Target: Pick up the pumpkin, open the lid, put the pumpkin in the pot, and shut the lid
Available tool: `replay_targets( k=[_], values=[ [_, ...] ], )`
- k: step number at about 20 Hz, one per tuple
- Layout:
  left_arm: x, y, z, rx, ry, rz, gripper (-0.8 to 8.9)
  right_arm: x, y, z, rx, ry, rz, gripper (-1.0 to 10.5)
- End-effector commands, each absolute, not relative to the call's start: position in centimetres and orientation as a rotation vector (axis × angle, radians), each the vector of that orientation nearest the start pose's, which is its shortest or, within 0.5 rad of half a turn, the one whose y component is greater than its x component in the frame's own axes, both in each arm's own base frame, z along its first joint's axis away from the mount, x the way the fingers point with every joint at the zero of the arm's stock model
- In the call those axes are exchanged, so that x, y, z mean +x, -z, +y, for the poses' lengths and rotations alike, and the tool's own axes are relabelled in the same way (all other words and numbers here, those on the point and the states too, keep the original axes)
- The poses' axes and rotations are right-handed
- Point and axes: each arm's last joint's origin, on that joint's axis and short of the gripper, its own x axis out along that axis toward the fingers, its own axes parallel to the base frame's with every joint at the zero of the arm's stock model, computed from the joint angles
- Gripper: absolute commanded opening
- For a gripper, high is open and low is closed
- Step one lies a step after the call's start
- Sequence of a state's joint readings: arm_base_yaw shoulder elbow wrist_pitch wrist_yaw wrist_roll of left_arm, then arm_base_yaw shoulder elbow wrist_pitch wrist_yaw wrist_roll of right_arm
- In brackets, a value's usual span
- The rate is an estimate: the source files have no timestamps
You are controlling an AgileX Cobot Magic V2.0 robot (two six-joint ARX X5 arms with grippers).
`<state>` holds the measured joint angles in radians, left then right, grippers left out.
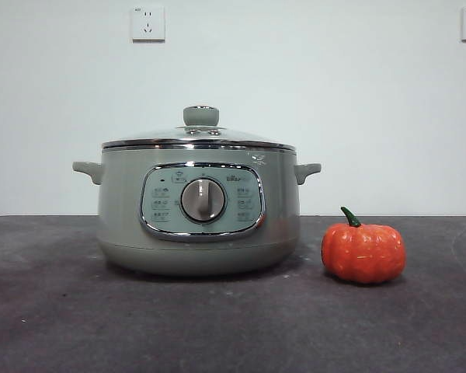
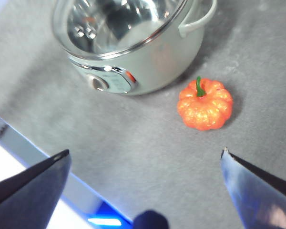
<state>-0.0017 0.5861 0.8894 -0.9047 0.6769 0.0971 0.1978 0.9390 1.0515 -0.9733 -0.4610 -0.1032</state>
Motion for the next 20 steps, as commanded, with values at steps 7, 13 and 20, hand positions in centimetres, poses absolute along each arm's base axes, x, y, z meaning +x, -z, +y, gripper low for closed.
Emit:
replay_targets(
  k=[7,13,20],
  values=[
    [9.0,-33.0,-1.8,-0.104,0.693,0.533,7.59,23.5,-27.5,8.9,-0.226,-0.6,0.984,7.6],
    [9.0,-33.0,-1.8,-0.104,0.692,0.533,7.59,27.0,-23.2,11.1,-0.301,-0.58,1.031,7.6],
    [9.0,-33.0,-1.8,-0.104,0.692,0.533,7.59,29.5,-18.8,12.1,-0.31,-0.58,1.103,7.6]
  ],
)
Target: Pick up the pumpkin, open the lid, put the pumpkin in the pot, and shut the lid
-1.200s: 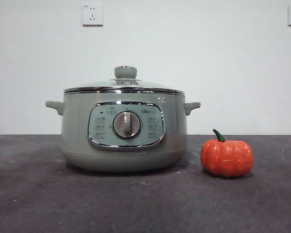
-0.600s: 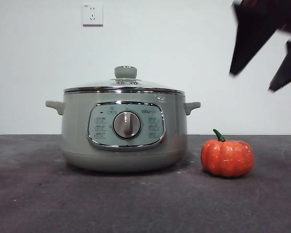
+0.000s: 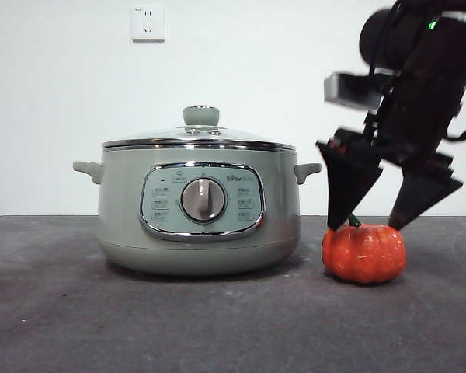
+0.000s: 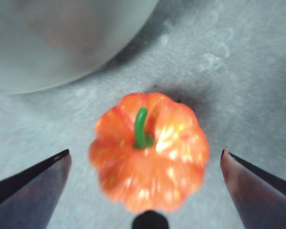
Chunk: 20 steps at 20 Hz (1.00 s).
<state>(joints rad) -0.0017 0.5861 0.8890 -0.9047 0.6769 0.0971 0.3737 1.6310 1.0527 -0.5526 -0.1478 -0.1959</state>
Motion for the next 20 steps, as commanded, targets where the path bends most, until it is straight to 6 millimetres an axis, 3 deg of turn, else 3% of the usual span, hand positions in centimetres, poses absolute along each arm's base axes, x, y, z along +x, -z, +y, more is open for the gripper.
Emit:
replay_targets(
  k=[1,4,6,8,9,14,20],
  values=[
    [9.0,-33.0,-1.8,-0.104,0.692,0.533,7.59,29.6,-18.3,12.2,-0.31,-0.58,1.115,7.6],
    [9.0,-33.0,-1.8,-0.104,0.692,0.533,7.59,30.1,-17.2,12.3,-0.309,-0.574,1.136,7.3],
    [9.0,-33.0,-1.8,-0.104,0.691,0.533,7.59,30.1,-17.1,12.3,-0.304,-0.544,1.145,4.9],
    [9.0,-33.0,-1.8,-0.103,0.69,0.533,7.59,30.1,-17.1,12.3,-0.297,-0.545,1.148,1.1],
    [9.0,-33.0,-1.8,-0.103,0.69,0.533,7.59,30.0,-17.1,12.2,-0.297,-0.545,1.157,-0.1],
    [9.0,-33.0,-1.8,-0.102,0.689,0.529,7.59,29.3,-18.6,11.9,-0.267,-0.526,1.151,-0.1],
    [10.3,-33.7,-1.9,-0.115,0.691,0.489,7.53,25.2,-26.4,10.3,-0.199,-0.506,0.953,-0.1]
  ],
)
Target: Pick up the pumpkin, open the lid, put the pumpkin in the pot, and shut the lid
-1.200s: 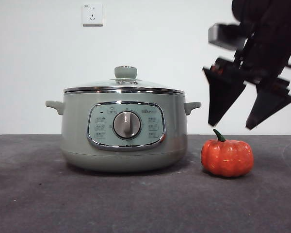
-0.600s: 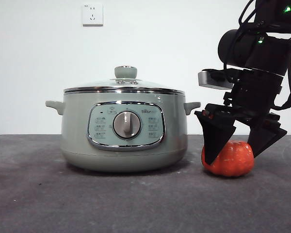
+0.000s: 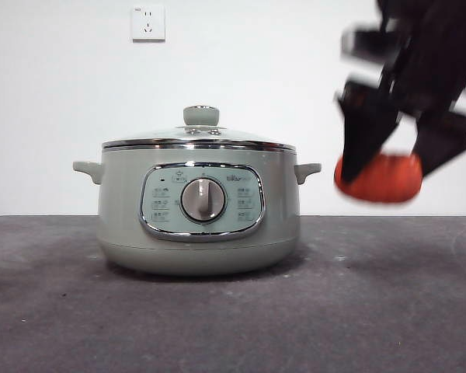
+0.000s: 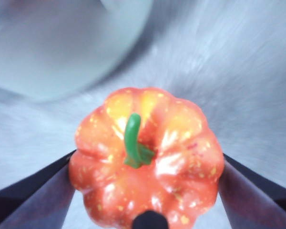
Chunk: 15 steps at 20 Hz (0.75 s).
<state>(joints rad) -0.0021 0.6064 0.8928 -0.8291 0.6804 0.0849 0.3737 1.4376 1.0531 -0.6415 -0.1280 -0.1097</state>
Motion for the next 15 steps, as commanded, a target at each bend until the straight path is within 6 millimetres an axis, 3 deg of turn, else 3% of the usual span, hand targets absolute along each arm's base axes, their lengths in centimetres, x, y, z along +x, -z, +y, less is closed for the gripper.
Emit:
replay_targets(
  k=[1,4,7,10,15],
  values=[
    [10.9,-33.9,-2.0,-0.112,0.702,0.489,7.53,24.2,-27.8,9.9,-0.193,-0.508,0.908,-0.1],
    [13.3,-34.9,-2.9,-0.093,0.754,0.491,7.53,20.8,-31.4,8.6,-0.164,-0.509,0.777,-0.1],
    [16.4,-35.9,-4.5,-0.052,0.79,0.482,7.53,17.9,-33.6,7.5,-0.143,-0.507,0.693,-0.1],
    [20.1,-36.5,-7.1,-0.012,0.831,0.489,7.53,15.6,-34.8,6.6,-0.119,-0.504,0.642,-0.1],
    [26.3,-35.9,-11.5,0.05,0.827,0.476,7.53,13.6,-35.5,5.8,-0.095,-0.513,0.611,-0.1]
  ],
)
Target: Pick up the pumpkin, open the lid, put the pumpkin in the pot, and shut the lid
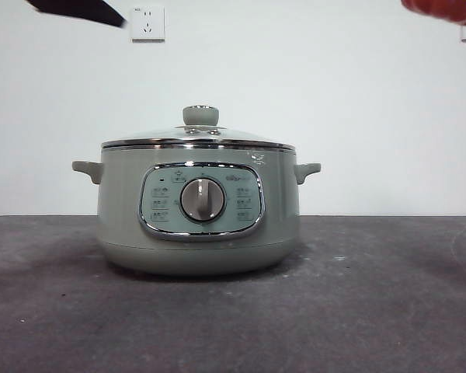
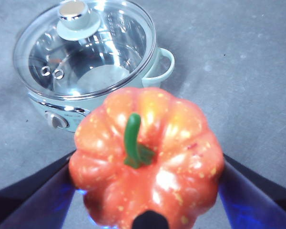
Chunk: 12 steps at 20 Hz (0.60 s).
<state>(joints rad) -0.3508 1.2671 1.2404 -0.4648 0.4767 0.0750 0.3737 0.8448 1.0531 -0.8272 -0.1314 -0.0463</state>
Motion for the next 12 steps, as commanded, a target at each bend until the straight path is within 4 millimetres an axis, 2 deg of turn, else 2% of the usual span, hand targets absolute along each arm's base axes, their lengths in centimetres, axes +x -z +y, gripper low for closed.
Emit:
replay_targets(
  k=[1,6,12],
  values=[
    [27.4,-35.6,-12.3,0.06,0.818,0.477,7.53,13.3,-35.6,5.8,-0.082,-0.526,0.615,-0.1],
    [31.7,-32.8,-15.3,0.108,0.787,0.517,7.53,12.8,-35.8,5.6,-0.077,-0.525,0.602,-0.1],
    [34.0,-29.3,-16.8,0.14,0.757,0.567,7.52,12.7,-35.7,5.6,-0.077,-0.526,0.607,-0.1]
  ],
)
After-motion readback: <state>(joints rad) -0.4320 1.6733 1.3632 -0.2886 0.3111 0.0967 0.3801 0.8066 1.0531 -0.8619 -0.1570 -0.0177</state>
